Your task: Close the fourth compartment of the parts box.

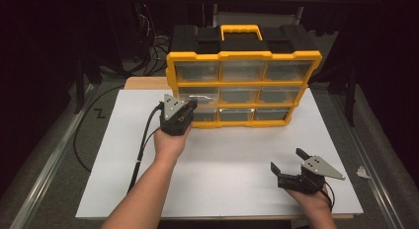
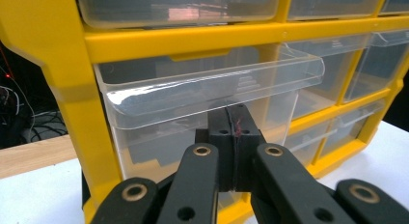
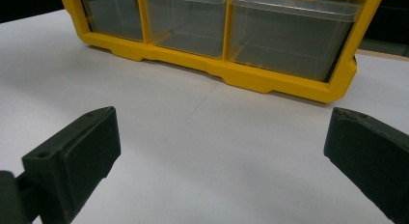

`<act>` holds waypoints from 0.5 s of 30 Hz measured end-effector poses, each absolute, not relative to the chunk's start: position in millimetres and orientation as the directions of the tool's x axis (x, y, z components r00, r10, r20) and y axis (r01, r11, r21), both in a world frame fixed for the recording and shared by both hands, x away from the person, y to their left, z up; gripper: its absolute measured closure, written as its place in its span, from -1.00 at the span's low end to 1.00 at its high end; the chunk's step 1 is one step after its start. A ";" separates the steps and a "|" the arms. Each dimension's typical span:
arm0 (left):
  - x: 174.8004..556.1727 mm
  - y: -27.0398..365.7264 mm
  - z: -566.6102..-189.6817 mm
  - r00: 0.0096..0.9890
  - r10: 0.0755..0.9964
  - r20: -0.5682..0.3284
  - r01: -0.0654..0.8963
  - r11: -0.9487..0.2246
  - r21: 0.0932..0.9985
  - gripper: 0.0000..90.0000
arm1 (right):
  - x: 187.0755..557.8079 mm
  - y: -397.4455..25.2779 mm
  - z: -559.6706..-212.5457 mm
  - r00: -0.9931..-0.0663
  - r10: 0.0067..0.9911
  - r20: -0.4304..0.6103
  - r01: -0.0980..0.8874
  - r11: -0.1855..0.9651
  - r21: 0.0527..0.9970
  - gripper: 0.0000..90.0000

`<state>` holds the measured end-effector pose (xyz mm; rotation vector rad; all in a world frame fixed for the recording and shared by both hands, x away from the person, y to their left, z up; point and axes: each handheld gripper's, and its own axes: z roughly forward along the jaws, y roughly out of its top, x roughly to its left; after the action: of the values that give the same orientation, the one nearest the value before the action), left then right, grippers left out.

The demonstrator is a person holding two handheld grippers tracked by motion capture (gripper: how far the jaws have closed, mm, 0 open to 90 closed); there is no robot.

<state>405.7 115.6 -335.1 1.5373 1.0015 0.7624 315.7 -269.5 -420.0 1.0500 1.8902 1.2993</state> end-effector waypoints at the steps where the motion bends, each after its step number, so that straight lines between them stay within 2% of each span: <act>1: 406.7 115.9 -334.7 0.430 0.902 -0.037 0.197 -0.054 0.979 0.99 | 315.7 -269.6 -420.0 -0.500 0.865 -0.046 0.267 0.204 0.942 -0.98; 15: 426.1 116.7 -334.7 0.411 0.911 -0.029 0.201 -0.060 0.978 0.99 | 316.2 -270.1 -421.0 -0.499 0.865 -0.041 0.271 0.201 0.941 -0.98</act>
<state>426.1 116.7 -334.7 1.5430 1.0228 0.7915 316.2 -270.1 -421.0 1.0556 1.8906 1.3009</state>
